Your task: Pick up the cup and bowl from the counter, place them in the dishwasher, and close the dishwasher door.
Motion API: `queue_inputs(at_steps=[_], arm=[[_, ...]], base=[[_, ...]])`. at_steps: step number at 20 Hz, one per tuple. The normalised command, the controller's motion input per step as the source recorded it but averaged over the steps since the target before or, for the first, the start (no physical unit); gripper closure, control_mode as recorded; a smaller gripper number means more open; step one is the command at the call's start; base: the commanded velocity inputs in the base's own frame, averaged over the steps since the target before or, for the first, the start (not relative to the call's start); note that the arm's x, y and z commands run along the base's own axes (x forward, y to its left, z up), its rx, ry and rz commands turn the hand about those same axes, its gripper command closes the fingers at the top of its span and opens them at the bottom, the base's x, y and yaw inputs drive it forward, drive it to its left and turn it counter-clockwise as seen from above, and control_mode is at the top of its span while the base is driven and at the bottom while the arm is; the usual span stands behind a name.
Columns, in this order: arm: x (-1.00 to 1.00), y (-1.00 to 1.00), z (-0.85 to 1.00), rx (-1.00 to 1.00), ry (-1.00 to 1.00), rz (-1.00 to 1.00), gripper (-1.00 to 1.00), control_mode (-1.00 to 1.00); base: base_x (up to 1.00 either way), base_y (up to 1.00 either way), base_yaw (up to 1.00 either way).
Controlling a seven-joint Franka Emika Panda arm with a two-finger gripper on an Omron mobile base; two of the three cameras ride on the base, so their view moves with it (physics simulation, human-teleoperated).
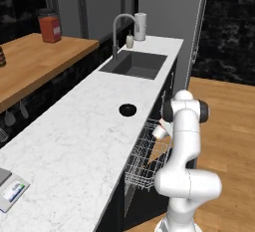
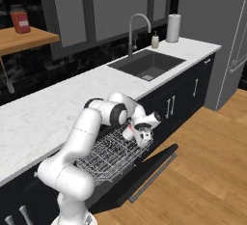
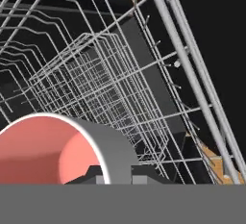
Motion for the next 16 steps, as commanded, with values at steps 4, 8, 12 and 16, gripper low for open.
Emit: queue_inputs(at_steps=[4, 8, 12, 16], arm=[[0.12, 0.16, -0.59, 0.05, 0.16, -0.08, 1.0, -1.0], [0.01, 0.02, -0.61, 0.12, 0.14, -0.1, 1.0, -1.0], [0.0, 0.0, -0.53, 0.12, 0.12, -0.12, -1.0, -1.0], [0.0, 0.0, -0.37, 0.07, 0.09, -0.14, -1.0, -1.0]], base=[[0.0, 0.0, 0.0], [0.0, 0.0, 0.0], [0.0, 0.0, 0.0], [0.0, 0.0, 0.0]])
